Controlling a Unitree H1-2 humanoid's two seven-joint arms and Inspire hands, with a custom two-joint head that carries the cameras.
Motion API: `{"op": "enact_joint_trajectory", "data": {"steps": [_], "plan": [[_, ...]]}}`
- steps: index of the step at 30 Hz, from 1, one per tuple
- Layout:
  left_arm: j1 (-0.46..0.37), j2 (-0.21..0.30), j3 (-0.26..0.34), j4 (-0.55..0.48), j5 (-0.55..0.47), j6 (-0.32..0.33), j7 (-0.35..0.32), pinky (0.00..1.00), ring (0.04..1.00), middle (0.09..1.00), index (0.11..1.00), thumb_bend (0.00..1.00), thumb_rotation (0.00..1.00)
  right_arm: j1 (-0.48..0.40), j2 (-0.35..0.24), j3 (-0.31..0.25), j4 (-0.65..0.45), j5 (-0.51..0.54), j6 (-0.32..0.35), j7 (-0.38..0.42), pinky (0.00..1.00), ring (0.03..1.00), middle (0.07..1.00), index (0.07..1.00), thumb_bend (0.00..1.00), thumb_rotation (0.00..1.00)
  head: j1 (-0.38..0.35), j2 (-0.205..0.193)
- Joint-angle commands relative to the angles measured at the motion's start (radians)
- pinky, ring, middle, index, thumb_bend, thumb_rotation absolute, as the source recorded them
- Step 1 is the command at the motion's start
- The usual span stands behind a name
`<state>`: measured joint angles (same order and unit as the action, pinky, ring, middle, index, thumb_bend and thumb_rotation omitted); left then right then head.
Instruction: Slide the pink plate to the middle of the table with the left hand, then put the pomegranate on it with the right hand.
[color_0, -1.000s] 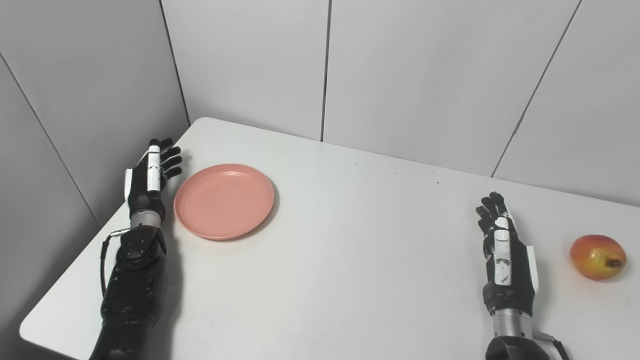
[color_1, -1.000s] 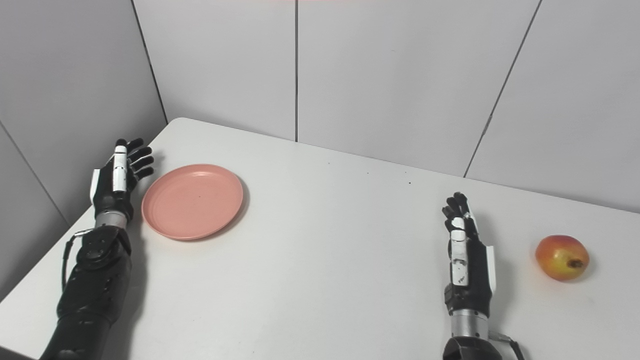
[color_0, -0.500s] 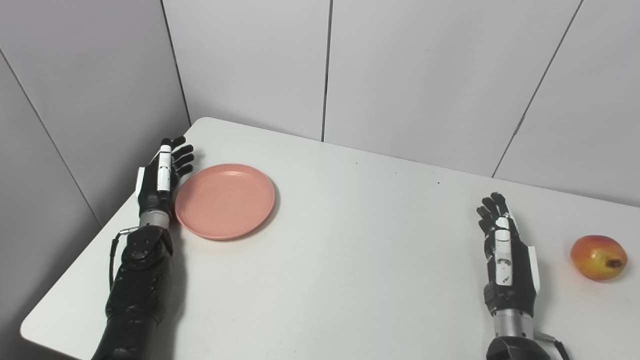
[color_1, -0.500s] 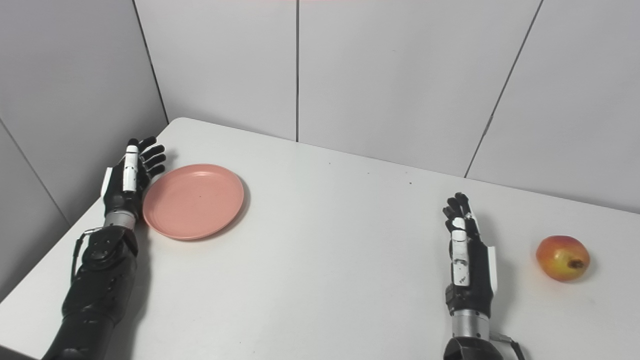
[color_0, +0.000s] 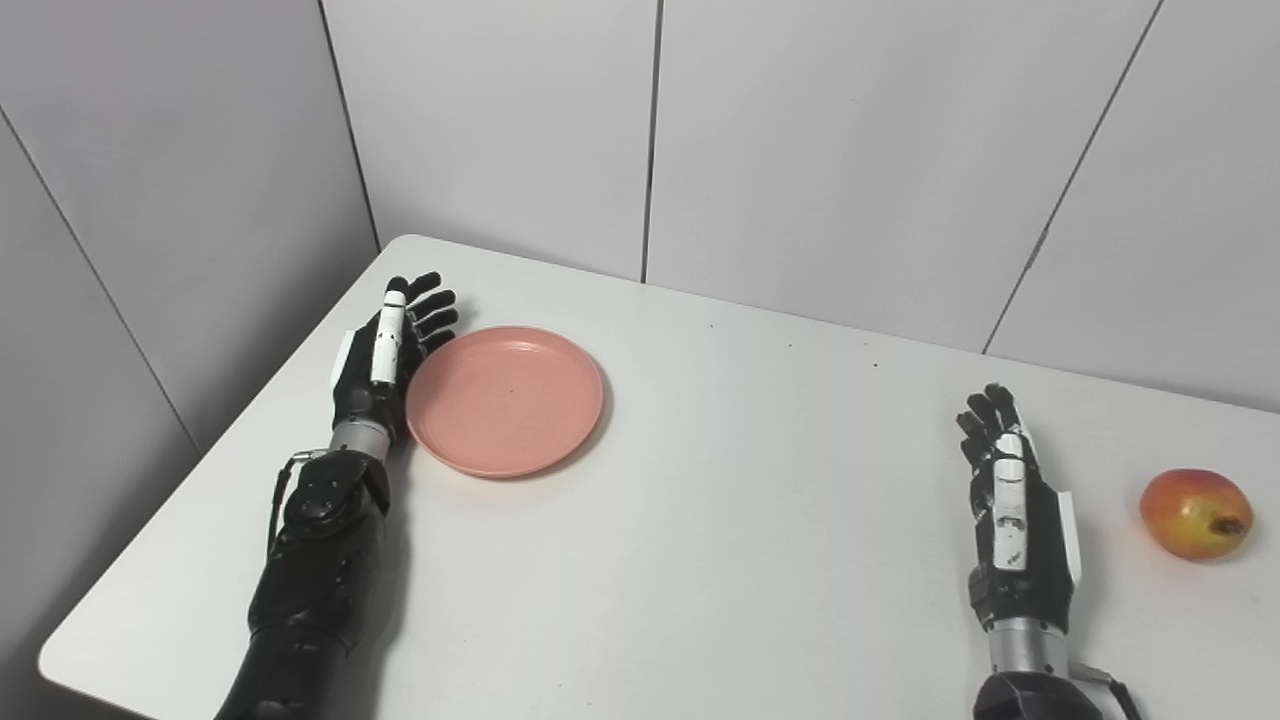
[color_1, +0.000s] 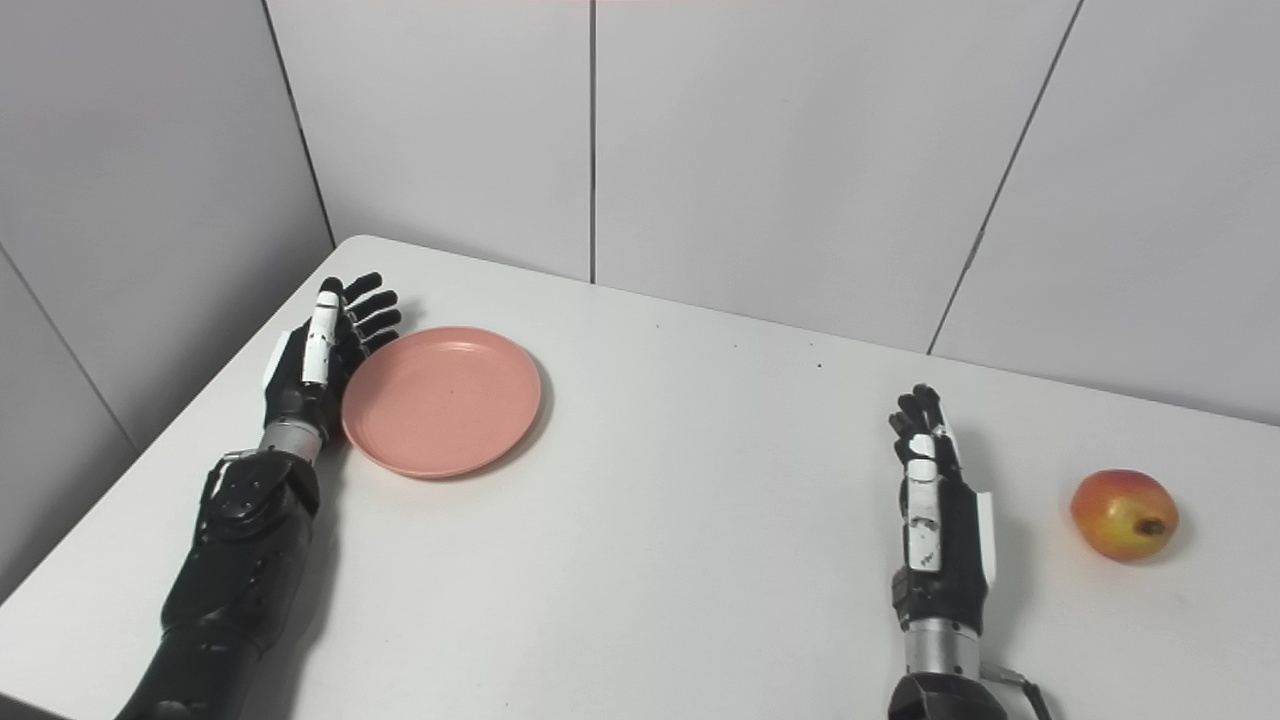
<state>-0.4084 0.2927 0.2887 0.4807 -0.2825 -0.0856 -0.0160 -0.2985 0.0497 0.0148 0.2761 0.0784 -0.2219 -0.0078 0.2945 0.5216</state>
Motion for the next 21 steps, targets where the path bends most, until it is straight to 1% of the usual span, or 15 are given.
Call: {"op": "enact_joint_trajectory", "data": {"steps": [1,5,18,21], "plan": [[-0.034,0.001,-0.010,-0.039,0.003,0.027,-0.004,0.77,0.779,0.776,0.756,0.39,1.00,0.032,-0.013,-0.010,0.032,0.001,0.002,0.009,0.98,0.921,0.915,0.915,0.57,0.92,0.001,0.001],[-0.023,-0.017,-0.039,-0.092,0.034,0.073,0.008,0.77,0.776,0.772,0.755,0.39,1.00,0.032,-0.011,-0.011,0.032,0.000,-0.001,0.006,0.97,0.917,0.911,0.911,0.57,0.91,0.003,0.000],[-0.022,-0.050,-0.072,-0.138,0.044,0.090,-0.006,0.77,0.779,0.776,0.753,0.40,1.00,0.032,-0.011,-0.009,0.034,-0.009,-0.001,0.004,0.97,0.920,0.914,0.914,0.57,0.93,0.005,0.002],[-0.021,-0.064,-0.074,-0.151,0.022,0.099,-0.028,0.79,0.796,0.788,0.763,0.40,1.00,0.032,-0.012,-0.009,0.035,-0.003,-0.006,0.010,0.98,0.920,0.914,0.913,0.58,0.92,0.003,0.005]]}}
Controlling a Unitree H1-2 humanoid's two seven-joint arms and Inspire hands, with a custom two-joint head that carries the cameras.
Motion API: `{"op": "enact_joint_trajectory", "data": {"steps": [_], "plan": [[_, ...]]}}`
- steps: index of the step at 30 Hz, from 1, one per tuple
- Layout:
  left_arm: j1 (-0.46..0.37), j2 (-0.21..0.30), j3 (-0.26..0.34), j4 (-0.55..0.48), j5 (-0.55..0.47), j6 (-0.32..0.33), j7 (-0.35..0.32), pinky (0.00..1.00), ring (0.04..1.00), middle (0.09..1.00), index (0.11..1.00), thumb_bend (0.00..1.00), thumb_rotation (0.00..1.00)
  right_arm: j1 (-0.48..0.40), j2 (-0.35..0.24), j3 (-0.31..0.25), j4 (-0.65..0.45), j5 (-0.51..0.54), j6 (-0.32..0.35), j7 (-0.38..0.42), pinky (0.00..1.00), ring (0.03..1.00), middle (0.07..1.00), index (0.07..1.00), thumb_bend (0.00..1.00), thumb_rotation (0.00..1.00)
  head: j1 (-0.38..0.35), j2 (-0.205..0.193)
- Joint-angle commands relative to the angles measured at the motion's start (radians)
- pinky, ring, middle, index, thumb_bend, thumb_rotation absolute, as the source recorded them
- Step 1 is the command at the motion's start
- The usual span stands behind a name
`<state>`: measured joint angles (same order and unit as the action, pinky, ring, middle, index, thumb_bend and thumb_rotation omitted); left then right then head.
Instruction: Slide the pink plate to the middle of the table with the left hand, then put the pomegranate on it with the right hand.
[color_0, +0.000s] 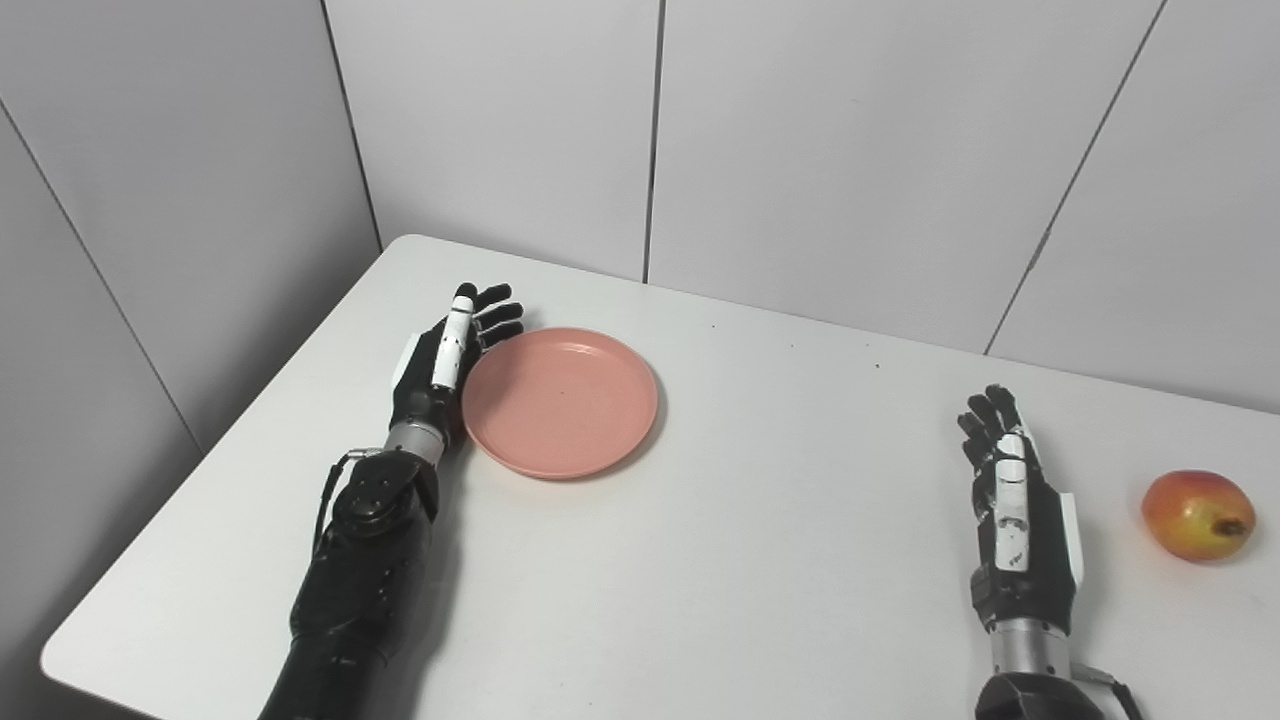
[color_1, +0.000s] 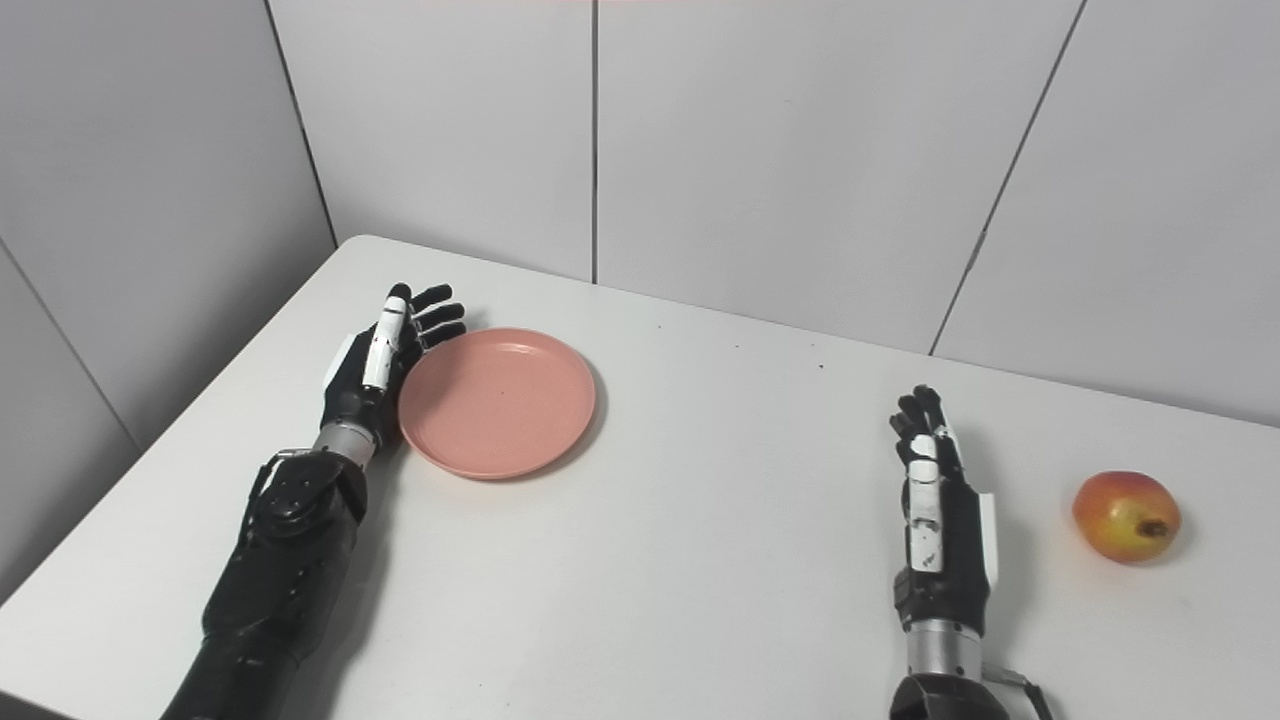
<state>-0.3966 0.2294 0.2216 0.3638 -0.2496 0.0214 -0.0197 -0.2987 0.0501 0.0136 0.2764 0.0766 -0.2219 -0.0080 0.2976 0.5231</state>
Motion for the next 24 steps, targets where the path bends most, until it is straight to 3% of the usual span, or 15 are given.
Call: {"op": "enact_joint_trajectory", "data": {"steps": [1,11,24], "plan": [[-0.033,-0.004,-0.008,-0.037,-0.017,-0.007,-0.032,0.79,0.797,0.792,0.766,0.40,1.00,0.033,-0.012,-0.008,0.032,0.000,-0.004,0.011,0.98,0.921,0.915,0.913,0.58,0.92,0.000,0.004],[-0.039,-0.044,-0.090,-0.052,0.022,0.021,-0.059,0.80,0.797,0.798,0.776,0.40,1.00,0.034,-0.010,-0.010,0.031,0.006,-0.005,0.012,0.98,0.919,0.914,0.911,0.58,0.91,-0.009,0.009],[-0.040,-0.093,-0.145,-0.053,0.062,0.028,-0.061,0.79,0.802,0.798,0.777,0.38,1.00,0.029,-0.010,-0.004,0.021,-0.009,0.005,0.004,0.97,0.921,0.918,0.915,0.59,0.93,-0.021,0.015]]}}
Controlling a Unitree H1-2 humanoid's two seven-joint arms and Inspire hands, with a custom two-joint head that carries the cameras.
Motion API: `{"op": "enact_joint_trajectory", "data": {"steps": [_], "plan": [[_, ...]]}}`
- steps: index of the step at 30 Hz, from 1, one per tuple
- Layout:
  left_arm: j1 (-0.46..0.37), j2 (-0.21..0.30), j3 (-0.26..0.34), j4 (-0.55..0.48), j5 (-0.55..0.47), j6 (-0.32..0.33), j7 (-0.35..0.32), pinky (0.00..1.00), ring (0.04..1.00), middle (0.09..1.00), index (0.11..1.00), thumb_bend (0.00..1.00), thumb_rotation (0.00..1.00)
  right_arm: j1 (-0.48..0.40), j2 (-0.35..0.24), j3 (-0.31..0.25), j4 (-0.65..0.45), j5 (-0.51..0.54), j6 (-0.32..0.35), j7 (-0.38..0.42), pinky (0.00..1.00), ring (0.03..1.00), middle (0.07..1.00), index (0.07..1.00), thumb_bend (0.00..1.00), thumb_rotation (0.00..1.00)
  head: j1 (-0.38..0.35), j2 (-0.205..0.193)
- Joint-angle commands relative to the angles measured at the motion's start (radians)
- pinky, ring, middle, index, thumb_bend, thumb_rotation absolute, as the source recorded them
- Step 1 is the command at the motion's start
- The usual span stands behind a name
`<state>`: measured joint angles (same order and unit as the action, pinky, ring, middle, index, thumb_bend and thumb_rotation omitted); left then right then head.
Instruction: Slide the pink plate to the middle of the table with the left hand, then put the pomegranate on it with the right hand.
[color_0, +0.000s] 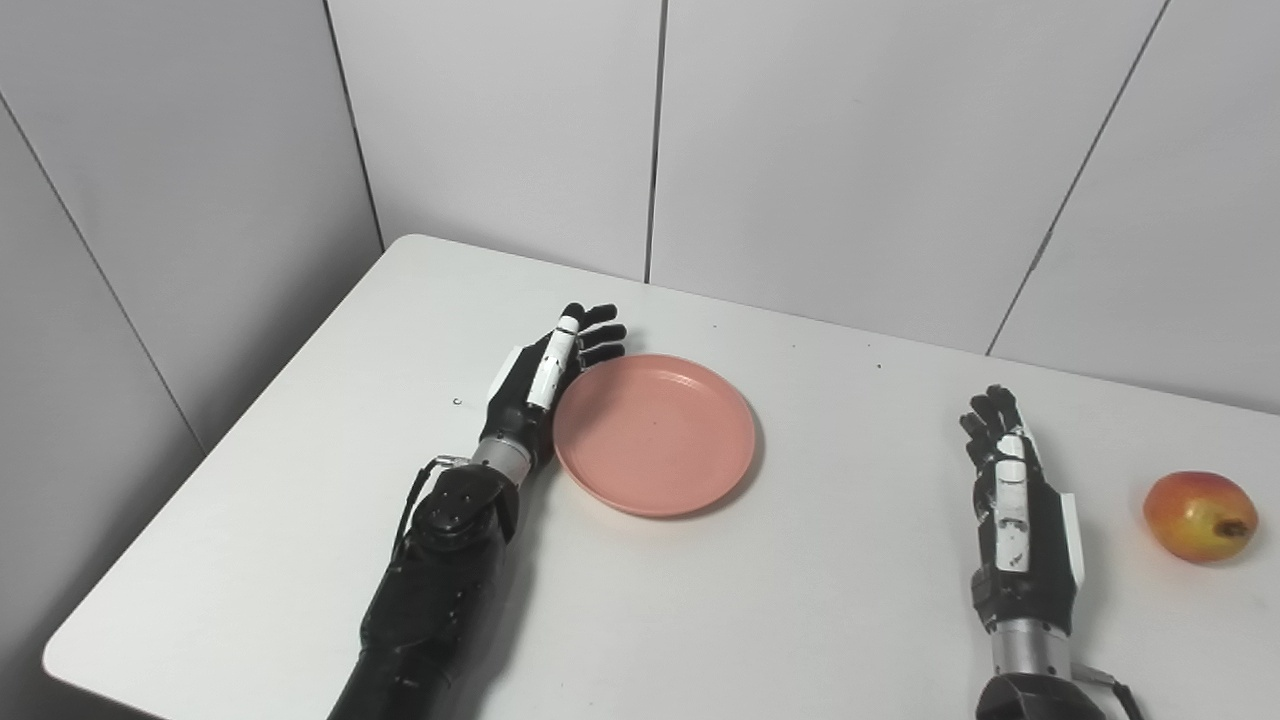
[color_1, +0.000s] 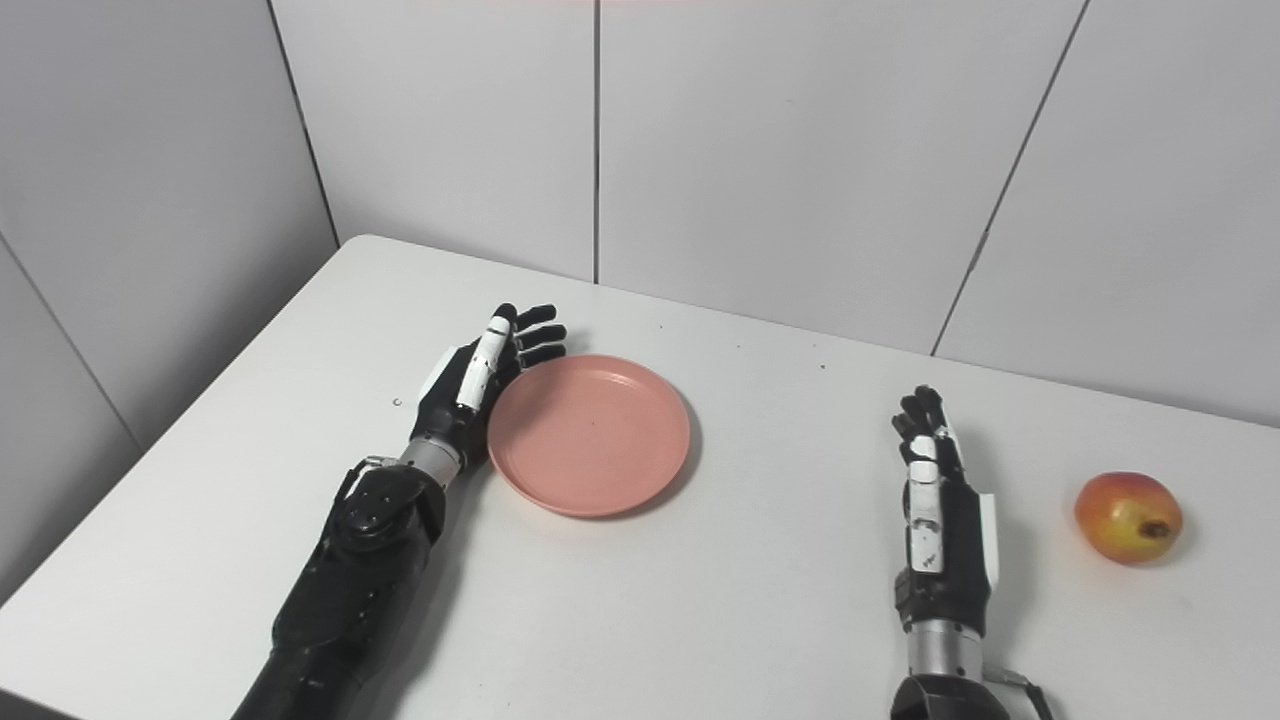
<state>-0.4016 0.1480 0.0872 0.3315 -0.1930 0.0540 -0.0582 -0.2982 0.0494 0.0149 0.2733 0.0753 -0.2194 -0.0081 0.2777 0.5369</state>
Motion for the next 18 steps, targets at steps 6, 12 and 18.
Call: {"op": "enact_joint_trajectory", "data": {"steps": [6,12,18], "plan": [[-0.035,-0.039,-0.018,-0.036,-0.004,0.030,-0.014,0.80,0.799,0.795,0.775,0.39,1.00,0.026,-0.010,-0.006,0.022,-0.016,0.013,0.003,0.96,0.925,0.922,0.921,0.58,0.95,-0.009,0.007],[-0.027,-0.060,-0.035,-0.074,0.016,0.076,-0.006,0.81,0.809,0.811,0.791,0.39,1.00,0.027,-0.009,-0.006,0.016,-0.017,0.013,0.007,0.96,0.924,0.921,0.921,0.57,0.94,-0.017,0.014],[-0.021,-0.088,-0.044,-0.103,0.029,0.117,0.003,0.82,0.825,0.822,0.802,0.39,1.00,0.026,-0.009,-0.002,0.018,-0.035,0.012,0.001,0.96,0.922,0.925,0.925,0.58,0.96,-0.041,0.023]]}}
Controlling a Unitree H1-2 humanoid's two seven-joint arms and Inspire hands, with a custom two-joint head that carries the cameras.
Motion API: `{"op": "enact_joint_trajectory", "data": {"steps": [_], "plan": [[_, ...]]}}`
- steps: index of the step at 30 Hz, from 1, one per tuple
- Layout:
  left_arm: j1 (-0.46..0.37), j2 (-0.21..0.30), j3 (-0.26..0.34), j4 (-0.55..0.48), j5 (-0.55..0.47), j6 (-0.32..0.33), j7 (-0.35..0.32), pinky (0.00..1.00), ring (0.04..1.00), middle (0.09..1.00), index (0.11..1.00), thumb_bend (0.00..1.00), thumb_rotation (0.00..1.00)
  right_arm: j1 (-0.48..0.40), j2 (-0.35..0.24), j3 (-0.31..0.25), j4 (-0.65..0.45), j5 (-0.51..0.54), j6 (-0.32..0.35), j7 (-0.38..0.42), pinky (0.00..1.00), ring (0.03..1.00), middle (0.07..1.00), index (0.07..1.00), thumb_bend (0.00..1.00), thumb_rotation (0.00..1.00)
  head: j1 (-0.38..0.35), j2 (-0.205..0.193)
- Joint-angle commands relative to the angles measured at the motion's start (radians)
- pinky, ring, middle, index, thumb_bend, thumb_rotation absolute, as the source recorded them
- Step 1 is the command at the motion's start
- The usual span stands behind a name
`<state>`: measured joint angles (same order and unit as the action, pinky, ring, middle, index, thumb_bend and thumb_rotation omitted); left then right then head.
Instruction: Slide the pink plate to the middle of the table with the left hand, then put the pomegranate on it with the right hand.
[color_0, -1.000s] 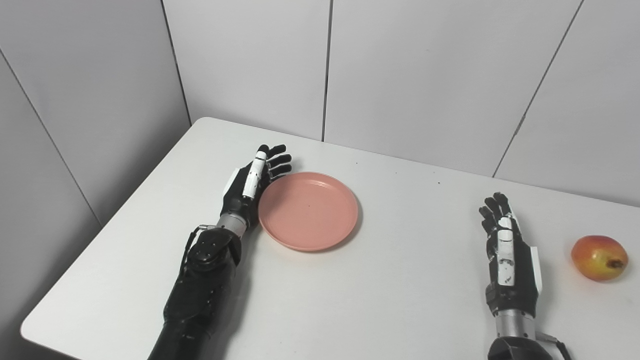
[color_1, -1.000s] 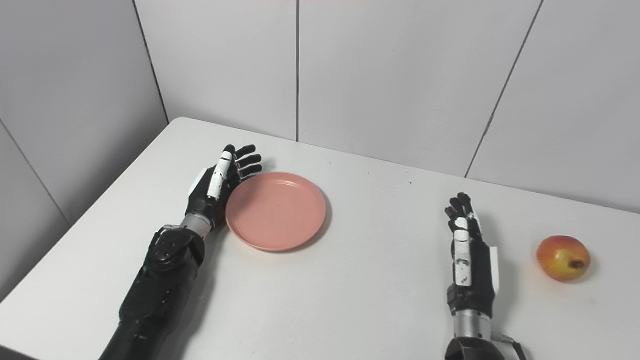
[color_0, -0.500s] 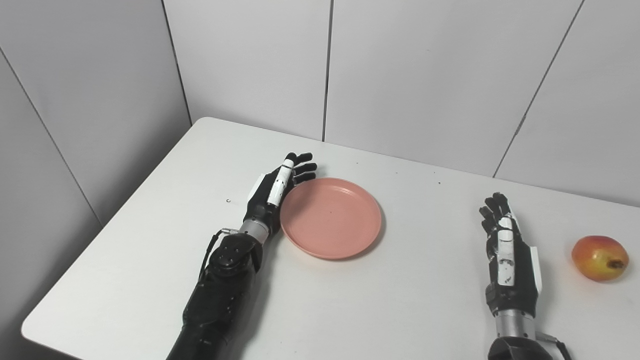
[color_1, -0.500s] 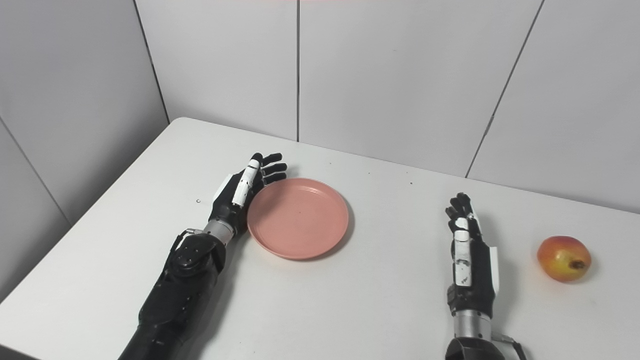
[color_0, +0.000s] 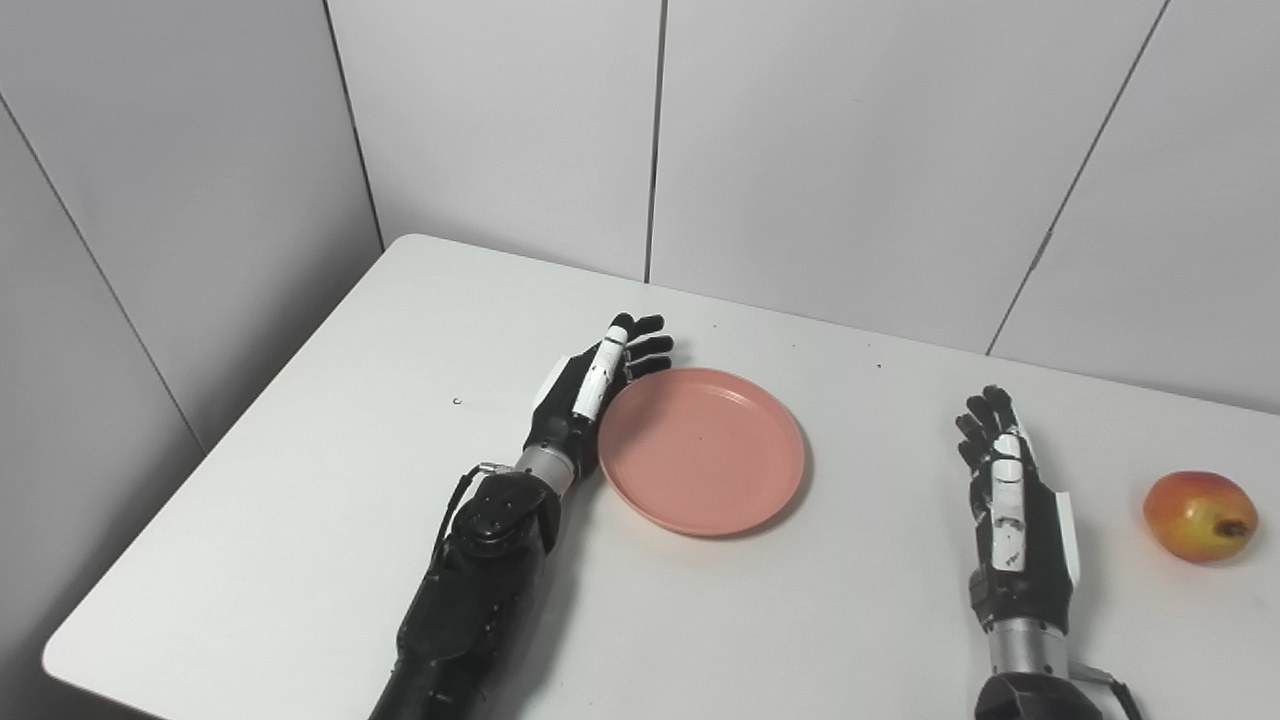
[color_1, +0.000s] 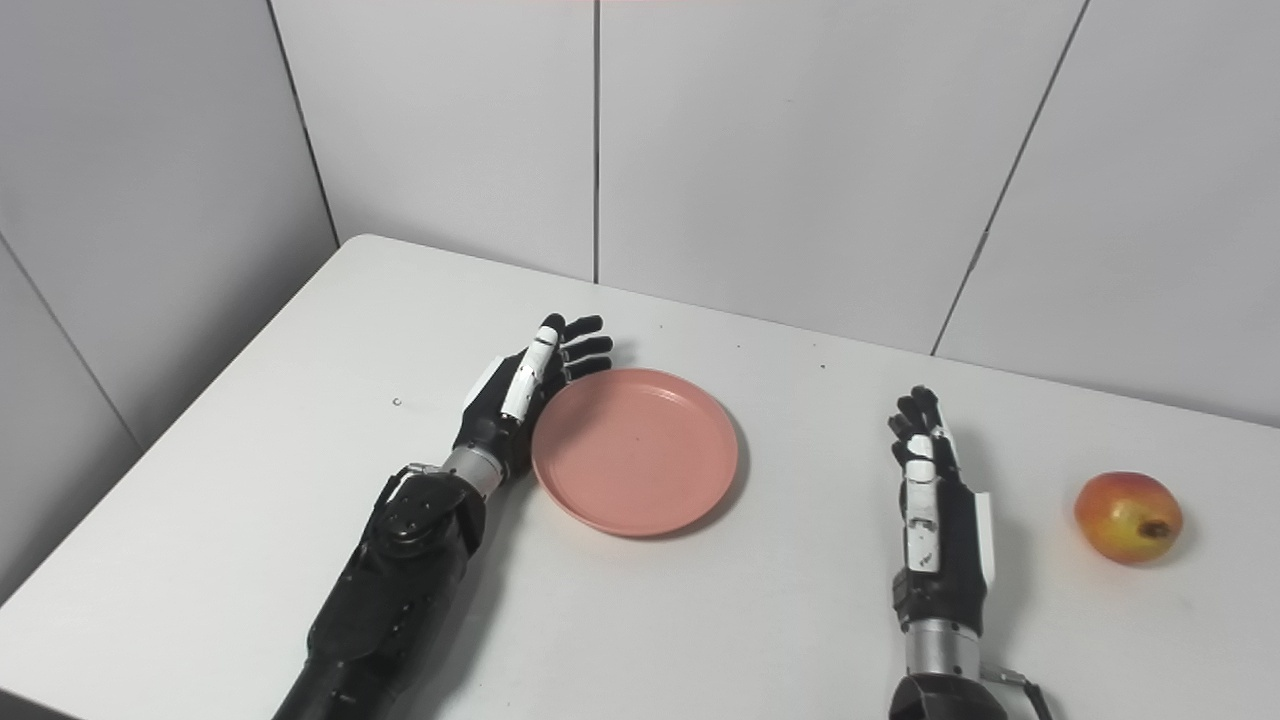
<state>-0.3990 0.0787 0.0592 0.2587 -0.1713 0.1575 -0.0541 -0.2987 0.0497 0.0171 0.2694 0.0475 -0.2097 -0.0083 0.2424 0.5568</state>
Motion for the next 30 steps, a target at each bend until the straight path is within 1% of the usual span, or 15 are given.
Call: {"op": "enact_joint_trajectory", "data": {"steps": [1,8,14,17,18,19,20,21,26,30], "plan": [[-0.023,-0.022,-0.017,-0.035,0.011,0.019,0.000,0.83,0.826,0.823,0.801,0.40,1.00,0.028,-0.008,-0.004,0.021,-0.010,0.003,-0.001,0.96,0.921,0.924,0.924,0.59,0.96,-0.012,0.006],[-0.015,-0.042,-0.026,-0.059,0.031,0.046,0.013,0.86,0.840,0.831,0.812,0.40,1.00,0.029,0.003,-0.005,0.015,-0.007,0.009,-0.005,0.96,0.917,0.916,0.916,0.59,0.93,-0.050,0.016],[0.000,-0.060,-0.040,-0.088,0.066,0.068,0.041,0.86,0.850,0.849,0.831,0.40,1.00,0.031,0.014,0.001,0.002,-0.028,0.023,-0.020,0.95,0.913,0.913,0.913,0.61,0.92,-0.113,0.034],[0.007,-0.068,-0.046,-0.103,0.080,0.065,0.052,0.84,0.847,0.850,0.829,0.38,1.00,0.030,0.020,0.003,0.004,-0.033,0.021,-0.022,0.95,0.916,0.915,0.915,0.60,0.93,-0.129,0.038],[0.008,-0.072,-0.049,-0.102,0.084,0.054,0.051,0.84,0.850,0.851,0.829,0.37,1.00,0.029,0.023,0.004,0.003,-0.038,0.025,-0.026,0.95,0.912,0.911,0.912,0.61,0.93,-0.146,0.043],[0.009,-0.074,-0.050,-0.101,0.086,0.047,0.050,0.84,0.853,0.853,0.829,0.36,1.00,0.029,0.025,0.005,0.002,-0.042,0.028,-0.030,0.94,0.908,0.908,0.909,0.61,0.93,-0.146,0.043],[0.011,-0.077,-0.055,-0.102,0.093,0.044,0.051,0.84,0.852,0.853,0.828,0.36,1.00,0.030,0.029,0.006,-0.001,-0.047,0.031,-0.034,0.94,0.908,0.906,0.907,0.61,0.93,-0.166,0.047],[0.013,-0.079,-0.058,-0.103,0.098,0.043,0.052,0.84,0.851,0.851,0.826,0.35,1.00,0.030,0.031,0.006,-0.004,-0.050,0.033,-0.037,0.94,0.907,0.905,0.905,0.60,0.93,-0.166,0.047],[0.023,-0.092,-0.071,-0.108,0.118,0.060,0.056,0.84,0.854,0.860,0.835,0.36,1.00,0.030,0.038,0.013,-0.008,-0.065,0.039,-0.045,0.93,0.910,0.906,0.905,0.59,0.94,-0.211,0.054],[0.030,-0.107,-0.075,-0.112,0.120,0.062,0.057,0.85,0.857,0.866,0.845,0.36,1.00,0.029,0.044,0.016,-0.009,-0.079,0.046,-0.053,0.93,0.910,0.906,0.904,0.61,0.95,-0.235,0.056]]}}
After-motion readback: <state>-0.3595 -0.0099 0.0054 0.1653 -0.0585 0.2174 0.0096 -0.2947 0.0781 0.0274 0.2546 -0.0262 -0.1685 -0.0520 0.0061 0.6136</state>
